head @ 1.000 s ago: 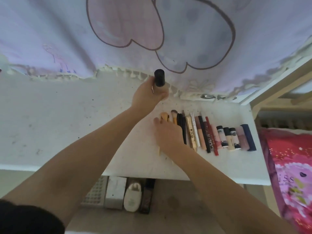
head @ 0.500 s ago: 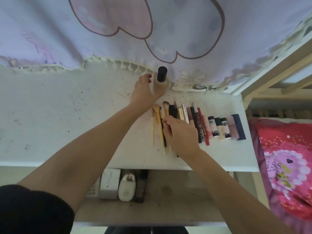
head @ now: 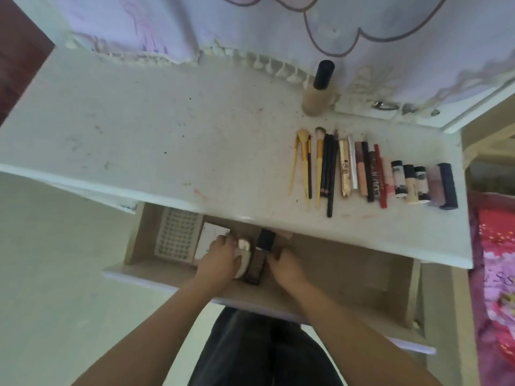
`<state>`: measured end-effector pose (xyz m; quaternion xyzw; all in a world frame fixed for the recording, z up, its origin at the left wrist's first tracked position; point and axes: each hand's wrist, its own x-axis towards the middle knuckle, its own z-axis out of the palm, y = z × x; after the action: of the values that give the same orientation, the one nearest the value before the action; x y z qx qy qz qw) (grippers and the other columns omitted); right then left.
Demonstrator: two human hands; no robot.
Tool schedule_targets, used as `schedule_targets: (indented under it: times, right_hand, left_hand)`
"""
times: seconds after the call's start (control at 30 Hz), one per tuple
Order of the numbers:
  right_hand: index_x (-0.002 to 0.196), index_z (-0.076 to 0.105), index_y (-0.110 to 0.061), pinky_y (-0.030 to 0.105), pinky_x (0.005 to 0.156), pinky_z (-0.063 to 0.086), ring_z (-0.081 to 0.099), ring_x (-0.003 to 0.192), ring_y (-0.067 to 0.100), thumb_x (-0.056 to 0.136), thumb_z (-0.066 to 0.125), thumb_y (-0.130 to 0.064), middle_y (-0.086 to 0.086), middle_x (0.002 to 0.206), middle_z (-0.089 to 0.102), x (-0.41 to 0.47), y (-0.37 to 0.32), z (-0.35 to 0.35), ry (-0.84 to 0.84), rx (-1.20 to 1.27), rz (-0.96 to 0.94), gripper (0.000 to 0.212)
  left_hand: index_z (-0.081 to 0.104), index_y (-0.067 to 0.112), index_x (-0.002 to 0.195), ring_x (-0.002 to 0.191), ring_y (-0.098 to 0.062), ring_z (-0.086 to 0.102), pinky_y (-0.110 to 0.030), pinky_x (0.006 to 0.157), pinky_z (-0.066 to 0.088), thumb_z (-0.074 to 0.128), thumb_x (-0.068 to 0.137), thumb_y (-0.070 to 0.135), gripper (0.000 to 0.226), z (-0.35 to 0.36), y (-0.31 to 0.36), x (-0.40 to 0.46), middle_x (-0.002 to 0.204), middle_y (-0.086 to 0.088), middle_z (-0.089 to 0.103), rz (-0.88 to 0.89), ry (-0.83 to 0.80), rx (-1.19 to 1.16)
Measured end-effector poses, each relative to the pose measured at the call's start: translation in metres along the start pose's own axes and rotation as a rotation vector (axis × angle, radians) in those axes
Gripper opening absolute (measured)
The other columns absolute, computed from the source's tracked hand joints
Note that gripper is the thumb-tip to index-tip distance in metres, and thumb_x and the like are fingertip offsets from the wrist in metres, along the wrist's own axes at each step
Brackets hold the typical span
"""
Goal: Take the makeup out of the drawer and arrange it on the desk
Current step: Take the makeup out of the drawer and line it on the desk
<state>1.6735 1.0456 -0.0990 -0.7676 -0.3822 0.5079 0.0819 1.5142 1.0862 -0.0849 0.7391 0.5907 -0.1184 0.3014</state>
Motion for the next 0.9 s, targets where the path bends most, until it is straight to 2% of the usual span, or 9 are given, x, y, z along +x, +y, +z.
schedule_targets:
  times: [0.1,0.2,0.3,0.4,0.53,0.6,0.73,0.83,0.9]
  right_hand:
    - [0.121,0.047,-0.009,0.029,0.074,0.046,0.060,0.101,0.027,0.094,0.052,-0.039,0.013,0.118,0.058,0.011,-0.015,0.025,0.087,-0.045,0.011,0.041]
    - [0.131,0.037,-0.005,0.037,0.086,0.049,0.058,0.109,0.030,0.092,0.052,-0.044,0.015,0.124,0.055,0.017,-0.020,0.037,0.128,-0.105,0.081,0.057]
    - [0.119,0.049,-0.007,0.036,0.081,0.052,0.061,0.100,0.028,0.091,0.053,-0.045,0.013,0.114,0.061,0.019,-0.022,0.039,0.139,-0.158,0.063,0.047]
    - [0.103,0.058,-0.008,0.032,0.070,0.050,0.063,0.089,0.026,0.089,0.057,-0.036,0.011,0.102,0.065,0.014,-0.029,0.031,0.084,-0.164,-0.006,0.031]
    - [0.106,0.057,-0.010,0.032,0.078,0.051,0.062,0.095,0.025,0.085,0.062,-0.021,0.009,0.102,0.063,-0.014,-0.026,0.007,0.013,-0.103,-0.178,0.024]
    - [0.115,0.050,-0.018,0.026,0.084,0.048,0.057,0.104,0.017,0.083,0.065,-0.022,0.000,0.112,0.058,-0.039,-0.021,-0.014,-0.010,-0.097,-0.274,0.036]
    - [0.100,0.040,-0.051,0.006,0.075,0.043,0.049,0.096,-0.014,0.081,0.066,-0.033,-0.030,0.103,0.049,-0.078,-0.041,-0.071,-0.040,-0.063,-0.478,0.037]
    - [0.100,0.041,-0.054,0.009,0.076,0.048,0.048,0.097,-0.022,0.081,0.067,-0.036,-0.036,0.100,0.050,-0.079,-0.085,-0.123,0.119,0.049,-0.537,0.037]
    - [0.106,0.044,-0.046,0.004,0.073,0.046,0.050,0.095,-0.023,0.082,0.068,-0.027,-0.032,0.100,0.053,-0.064,-0.117,-0.154,0.267,0.181,-0.597,0.039]
  left_hand:
    - [0.033,0.012,0.136,0.119,-0.028,0.041,-0.036,0.088,0.043,0.053,0.092,0.031,0.052,0.016,0.008,0.013,0.132,-0.012,0.039,-0.065,-0.006,0.079]
    - [0.037,0.011,0.132,0.120,-0.030,0.040,-0.038,0.090,0.043,0.059,0.087,0.038,0.057,0.020,0.006,0.025,0.132,-0.013,0.037,-0.096,-0.014,0.064]
    - [0.041,0.010,0.129,0.117,-0.031,0.043,-0.038,0.092,0.042,0.061,0.084,0.037,0.056,0.021,-0.001,0.030,0.130,-0.014,0.041,-0.114,-0.028,-0.003]
    - [0.044,0.012,0.123,0.105,-0.029,0.056,-0.035,0.078,0.046,0.060,0.083,0.035,0.049,0.018,-0.001,0.024,0.116,-0.011,0.058,-0.119,-0.036,-0.158]
    - [0.048,0.021,0.114,0.092,-0.018,0.059,-0.020,0.070,0.043,0.068,0.082,0.033,0.040,-0.005,-0.013,-0.005,0.101,0.002,0.063,-0.007,-0.039,-0.293]
    - [0.049,0.027,0.109,0.088,-0.010,0.056,-0.013,0.067,0.037,0.069,0.081,0.033,0.035,-0.029,-0.021,-0.022,0.095,0.012,0.059,0.095,-0.072,-0.324]
    - [0.058,0.038,0.108,0.090,0.003,0.060,-0.023,0.082,0.048,0.071,0.080,0.032,0.031,-0.108,-0.016,-0.034,0.097,0.021,0.065,0.227,-0.126,-0.433]
    - [0.057,0.044,0.098,0.090,0.007,0.059,-0.015,0.076,0.044,0.072,0.080,0.033,0.026,-0.172,0.013,-0.007,0.095,0.025,0.065,0.286,0.014,-0.485]
    - [0.058,0.042,0.094,0.089,0.006,0.059,-0.010,0.072,0.039,0.073,0.079,0.029,0.025,-0.202,0.037,0.024,0.092,0.023,0.065,0.306,0.159,-0.538]
